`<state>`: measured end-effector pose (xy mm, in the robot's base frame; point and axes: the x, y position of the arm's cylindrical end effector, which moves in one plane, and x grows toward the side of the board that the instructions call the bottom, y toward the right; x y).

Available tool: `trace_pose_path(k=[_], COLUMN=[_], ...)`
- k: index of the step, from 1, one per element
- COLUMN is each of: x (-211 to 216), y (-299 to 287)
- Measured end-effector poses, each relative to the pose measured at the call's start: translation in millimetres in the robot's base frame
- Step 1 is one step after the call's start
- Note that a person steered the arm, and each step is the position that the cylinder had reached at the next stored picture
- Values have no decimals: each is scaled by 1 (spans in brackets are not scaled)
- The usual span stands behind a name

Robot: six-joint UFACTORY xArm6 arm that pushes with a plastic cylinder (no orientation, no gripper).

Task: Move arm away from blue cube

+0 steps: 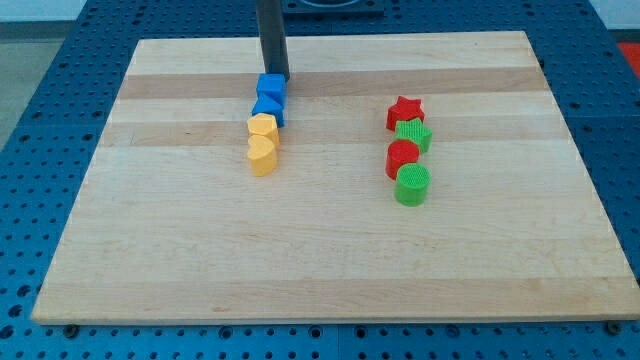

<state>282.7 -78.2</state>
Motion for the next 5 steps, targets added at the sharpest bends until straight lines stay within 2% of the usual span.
trace_pose_path(k=[3, 5], x=[0, -15], y=[1, 66])
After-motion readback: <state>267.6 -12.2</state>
